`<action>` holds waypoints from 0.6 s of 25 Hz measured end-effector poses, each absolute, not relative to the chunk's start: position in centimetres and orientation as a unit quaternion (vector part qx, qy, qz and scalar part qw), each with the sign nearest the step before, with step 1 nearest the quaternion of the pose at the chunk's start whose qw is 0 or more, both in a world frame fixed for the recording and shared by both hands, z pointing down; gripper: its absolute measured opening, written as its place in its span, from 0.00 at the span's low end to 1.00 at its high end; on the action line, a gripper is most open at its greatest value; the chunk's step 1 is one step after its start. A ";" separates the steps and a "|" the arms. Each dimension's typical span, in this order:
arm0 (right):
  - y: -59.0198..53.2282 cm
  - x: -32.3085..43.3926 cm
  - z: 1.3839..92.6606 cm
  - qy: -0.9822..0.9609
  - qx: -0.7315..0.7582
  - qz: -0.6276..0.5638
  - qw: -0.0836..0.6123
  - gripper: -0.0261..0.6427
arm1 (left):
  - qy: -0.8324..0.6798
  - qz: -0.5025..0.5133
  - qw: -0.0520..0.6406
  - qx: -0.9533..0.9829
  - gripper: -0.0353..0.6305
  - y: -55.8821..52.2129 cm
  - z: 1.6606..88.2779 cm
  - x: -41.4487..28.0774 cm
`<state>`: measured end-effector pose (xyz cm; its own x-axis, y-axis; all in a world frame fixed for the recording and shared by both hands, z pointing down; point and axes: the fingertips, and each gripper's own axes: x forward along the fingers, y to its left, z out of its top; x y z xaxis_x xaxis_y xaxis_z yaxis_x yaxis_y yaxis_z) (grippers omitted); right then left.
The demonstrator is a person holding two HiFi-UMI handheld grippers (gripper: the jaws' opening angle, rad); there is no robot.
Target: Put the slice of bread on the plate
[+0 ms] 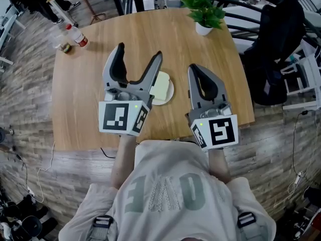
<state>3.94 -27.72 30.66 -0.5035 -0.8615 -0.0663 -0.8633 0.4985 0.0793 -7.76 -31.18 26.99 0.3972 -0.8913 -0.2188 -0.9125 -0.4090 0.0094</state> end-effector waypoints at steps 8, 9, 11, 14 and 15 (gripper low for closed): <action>-27.2 3.3 29.2 0.863 -0.499 0.058 0.050 0.07 | 0.581 0.160 0.103 -0.791 0.18 -28.7 24.3 -10.7; -27.3 3.3 29.2 0.864 -0.498 0.057 0.050 0.07 | 0.589 0.165 0.114 -0.782 0.10 -28.3 24.1 -11.1; -27.4 3.0 29.3 0.866 -0.494 0.056 0.046 0.07 | 0.600 0.167 0.123 -0.772 0.07 -28.0 24.2 -11.7; -27.4 2.6 29.6 0.867 -0.493 0.058 0.036 0.07 | 0.613 0.147 0.119 -0.767 0.07 -28.3 25.4 -12.2; -27.3 2.6 29.8 0.866 -0.495 0.060 0.031 0.07 | 0.616 0.140 0.117 -0.766 0.07 -28.4 25.8 -12.3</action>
<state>2.56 -27.35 29.76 -0.5076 -0.8542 -0.1128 -0.8616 0.5024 0.0725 -12.33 -28.38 25.85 0.2010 -0.9119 -0.3578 -0.9771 -0.2127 -0.0068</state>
